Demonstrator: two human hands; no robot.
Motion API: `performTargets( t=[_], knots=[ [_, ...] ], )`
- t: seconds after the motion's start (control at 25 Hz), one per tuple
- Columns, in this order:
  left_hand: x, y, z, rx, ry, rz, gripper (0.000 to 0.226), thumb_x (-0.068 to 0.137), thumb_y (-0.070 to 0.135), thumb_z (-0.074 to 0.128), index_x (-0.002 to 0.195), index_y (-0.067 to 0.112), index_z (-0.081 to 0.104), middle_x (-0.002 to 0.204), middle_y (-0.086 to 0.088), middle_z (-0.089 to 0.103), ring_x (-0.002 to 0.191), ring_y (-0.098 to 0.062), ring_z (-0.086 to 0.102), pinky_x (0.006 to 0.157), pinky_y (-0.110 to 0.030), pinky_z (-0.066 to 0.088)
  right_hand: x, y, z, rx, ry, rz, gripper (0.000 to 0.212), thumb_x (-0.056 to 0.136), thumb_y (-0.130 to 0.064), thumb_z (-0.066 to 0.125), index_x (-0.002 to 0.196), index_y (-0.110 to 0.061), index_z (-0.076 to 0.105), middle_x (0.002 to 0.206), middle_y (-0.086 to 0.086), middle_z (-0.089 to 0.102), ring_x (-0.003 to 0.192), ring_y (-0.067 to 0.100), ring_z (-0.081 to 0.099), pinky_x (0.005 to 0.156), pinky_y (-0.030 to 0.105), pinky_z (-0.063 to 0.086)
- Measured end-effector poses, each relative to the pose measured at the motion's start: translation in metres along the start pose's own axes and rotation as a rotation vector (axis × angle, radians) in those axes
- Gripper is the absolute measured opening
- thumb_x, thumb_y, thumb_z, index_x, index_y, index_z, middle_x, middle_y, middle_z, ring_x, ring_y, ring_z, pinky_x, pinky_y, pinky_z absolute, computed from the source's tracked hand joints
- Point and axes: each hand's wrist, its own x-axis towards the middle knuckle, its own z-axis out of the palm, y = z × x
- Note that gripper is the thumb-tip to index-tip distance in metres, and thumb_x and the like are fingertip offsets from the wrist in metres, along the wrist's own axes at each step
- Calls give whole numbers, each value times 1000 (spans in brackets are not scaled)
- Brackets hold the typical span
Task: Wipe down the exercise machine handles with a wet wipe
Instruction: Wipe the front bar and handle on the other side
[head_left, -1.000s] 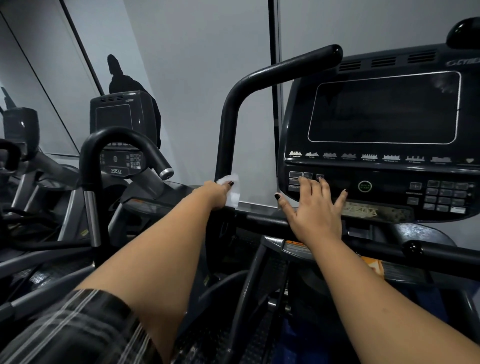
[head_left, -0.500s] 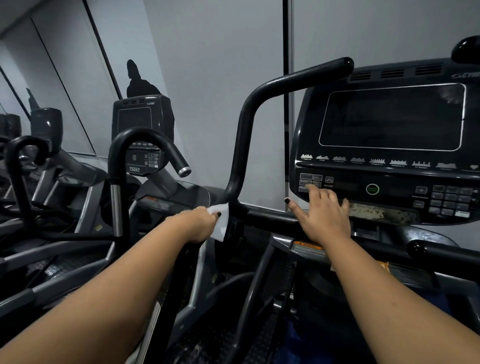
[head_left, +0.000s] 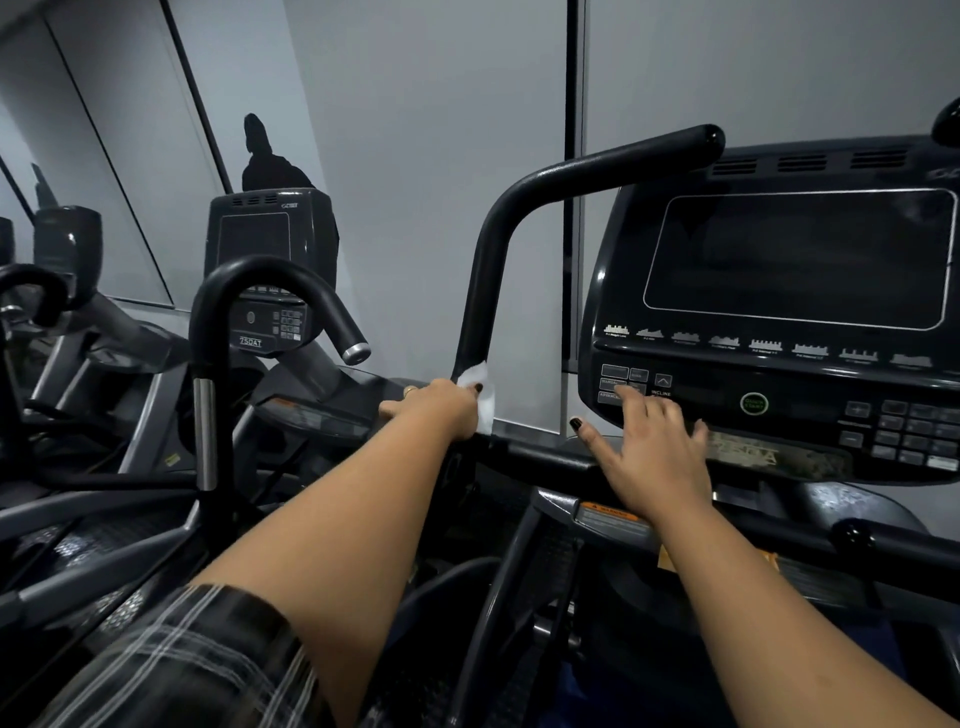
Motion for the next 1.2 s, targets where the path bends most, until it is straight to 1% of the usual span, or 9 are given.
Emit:
performTargets(
  t=[0.12, 0.24, 0.4, 0.56, 0.68, 0.8, 0.96, 1.08, 1.2],
  knots=[
    [8, -8, -7, -341, -74, -37, 68, 101, 54, 21, 155, 14, 19, 159, -15, 25, 145, -37, 25, 116, -48, 20, 2, 0, -2, 41, -11, 5, 86, 81, -80, 15, 147, -27, 29, 146, -3, 45, 140, 22, 30, 113, 63, 20],
    [-7, -17, -12, -410, -108, -47, 68, 105, 50, 13, 154, 3, 18, 161, -19, 18, 148, -34, 19, 119, -42, 12, 0, -1, -5, 55, -1, 5, 89, 79, -81, 11, 146, -27, 31, 145, -3, 46, 140, 22, 31, 113, 64, 18],
    [-27, -35, -8, -266, -83, 2, 60, 107, 40, 9, 155, 4, 17, 162, -18, 18, 149, -32, 17, 119, -40, 10, -1, -4, -6, 44, -4, 17, 83, 84, -79, 19, 147, -25, 31, 145, -2, 46, 140, 23, 31, 113, 64, 17],
    [-38, -64, 15, -156, -31, 52, 65, 101, 48, 9, 152, 12, 29, 153, -19, 36, 139, -37, 35, 115, -48, 25, -5, -2, -6, 25, -12, 4, 81, 85, -77, 20, 146, -25, 33, 147, -1, 46, 142, 23, 29, 115, 64, 13],
    [-64, -69, 31, 91, 83, -27, 51, 100, 46, 26, 137, 15, 41, 138, -10, 50, 132, -31, 40, 102, -47, 34, -10, -3, -9, 76, 0, -24, 72, 89, -72, 25, 143, -27, 38, 145, -4, 48, 143, 19, 28, 116, 64, 6],
    [-79, -53, 29, 225, 148, -58, 41, 97, 34, 43, 132, 13, 42, 132, -7, 54, 128, -28, 42, 96, -44, 36, -34, -15, -13, 209, 154, -46, 57, 93, -60, 34, 136, -25, 47, 140, -4, 51, 141, 19, 30, 118, 60, -1],
    [-64, -38, 22, 128, 137, -55, 44, 88, 15, 53, 130, 8, 40, 127, -11, 58, 119, -33, 54, 100, -46, 36, -114, -48, 2, 467, 320, -11, 43, 87, -44, 44, 121, -22, 58, 122, -5, 58, 128, 20, 43, 113, 55, 29],
    [-53, -18, 18, 184, 182, -3, 44, 89, 16, 54, 130, 6, 40, 118, -8, 60, 111, -30, 59, 102, -46, 35, -164, -52, 15, 622, 129, -3, 29, 88, -30, 59, 117, -27, 58, 112, -22, 49, 116, 9, 47, 101, 39, 43],
    [-32, -6, 16, 180, 150, -1, 44, 88, 17, 53, 129, 7, 41, 113, -7, 62, 106, -31, 61, 97, -47, 35, -198, -44, 14, 678, -80, 14, 36, 89, -22, 65, 112, -45, 50, 113, -23, 48, 111, -10, 45, 93, 18, 43]
  ],
)
